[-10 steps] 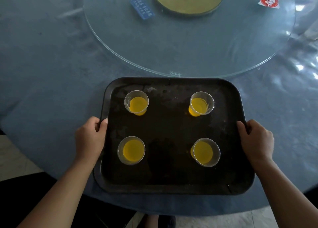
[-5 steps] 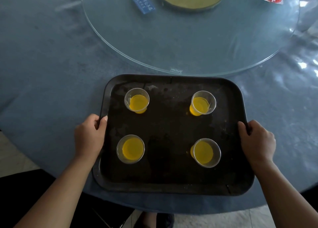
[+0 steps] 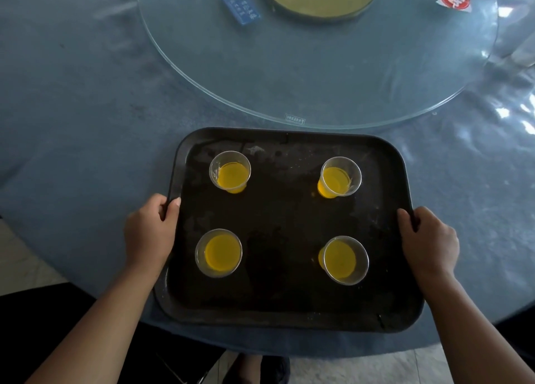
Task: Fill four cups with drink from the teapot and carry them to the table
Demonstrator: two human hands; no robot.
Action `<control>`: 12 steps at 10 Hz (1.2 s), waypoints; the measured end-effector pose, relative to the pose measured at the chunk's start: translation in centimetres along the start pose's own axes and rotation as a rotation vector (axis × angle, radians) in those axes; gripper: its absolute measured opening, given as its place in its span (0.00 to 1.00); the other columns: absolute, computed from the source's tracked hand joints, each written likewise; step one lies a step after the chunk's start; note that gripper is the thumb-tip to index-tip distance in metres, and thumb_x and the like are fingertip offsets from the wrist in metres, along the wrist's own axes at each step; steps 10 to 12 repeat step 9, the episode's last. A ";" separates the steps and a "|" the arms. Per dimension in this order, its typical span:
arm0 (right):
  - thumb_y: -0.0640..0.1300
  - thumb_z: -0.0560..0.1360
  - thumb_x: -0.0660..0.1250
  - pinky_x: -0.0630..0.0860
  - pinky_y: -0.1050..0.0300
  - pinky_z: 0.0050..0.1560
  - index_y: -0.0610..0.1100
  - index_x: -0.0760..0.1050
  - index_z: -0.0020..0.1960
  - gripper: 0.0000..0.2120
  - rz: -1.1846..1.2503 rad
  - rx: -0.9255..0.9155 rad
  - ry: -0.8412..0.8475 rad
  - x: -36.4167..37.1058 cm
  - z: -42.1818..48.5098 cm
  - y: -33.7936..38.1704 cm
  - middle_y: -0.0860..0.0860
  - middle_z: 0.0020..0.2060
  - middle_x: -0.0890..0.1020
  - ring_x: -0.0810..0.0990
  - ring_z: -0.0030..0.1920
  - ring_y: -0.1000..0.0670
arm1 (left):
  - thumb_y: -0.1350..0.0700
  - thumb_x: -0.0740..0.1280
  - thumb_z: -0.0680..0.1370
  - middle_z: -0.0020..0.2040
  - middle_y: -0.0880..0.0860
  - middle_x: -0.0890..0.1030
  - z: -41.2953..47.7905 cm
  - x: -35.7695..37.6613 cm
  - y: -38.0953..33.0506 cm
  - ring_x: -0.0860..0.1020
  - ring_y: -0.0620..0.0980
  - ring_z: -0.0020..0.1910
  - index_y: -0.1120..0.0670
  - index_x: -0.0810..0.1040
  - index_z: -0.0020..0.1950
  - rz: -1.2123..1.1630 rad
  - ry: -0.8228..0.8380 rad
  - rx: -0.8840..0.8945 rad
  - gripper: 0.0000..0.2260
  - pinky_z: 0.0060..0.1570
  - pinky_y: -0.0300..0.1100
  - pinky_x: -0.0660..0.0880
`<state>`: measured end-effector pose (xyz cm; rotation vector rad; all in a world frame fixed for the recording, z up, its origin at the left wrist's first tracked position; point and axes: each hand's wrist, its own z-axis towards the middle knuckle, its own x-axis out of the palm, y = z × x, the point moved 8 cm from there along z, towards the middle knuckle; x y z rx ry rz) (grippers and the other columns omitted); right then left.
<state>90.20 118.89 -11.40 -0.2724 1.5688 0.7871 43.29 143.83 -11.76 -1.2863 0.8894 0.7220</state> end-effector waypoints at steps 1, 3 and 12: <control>0.54 0.80 0.63 0.71 0.54 0.32 0.46 0.68 0.34 0.19 -0.013 0.019 0.018 0.2 0.0 -0.1 0.50 0.25 0.72 0.72 0.25 0.48 | 0.52 0.67 0.83 0.28 0.54 0.74 0.0 0.2 0.0 0.71 0.54 0.26 0.57 0.72 0.39 0.004 0.004 0.001 0.15 0.27 0.44 0.64; 0.54 0.80 0.63 0.67 0.58 0.30 0.46 0.68 0.34 0.19 -0.049 0.015 0.026 0.1 0.0 0.1 0.50 0.24 0.72 0.71 0.25 0.50 | 0.51 0.66 0.84 0.27 0.53 0.72 0.0 0.3 0.1 0.70 0.53 0.25 0.57 0.71 0.38 0.000 0.013 -0.019 0.16 0.26 0.45 0.66; 0.60 0.81 0.51 0.72 0.49 0.38 0.43 0.72 0.40 0.24 -0.177 -0.105 0.302 -5.3 0.1 3.2 0.44 0.36 0.78 0.77 0.37 0.40 | 0.54 0.65 0.83 0.46 0.60 0.81 -3.3 -5.6 -2.3 0.80 0.64 0.46 0.58 0.80 0.50 0.247 0.119 -0.047 0.09 0.40 0.49 0.69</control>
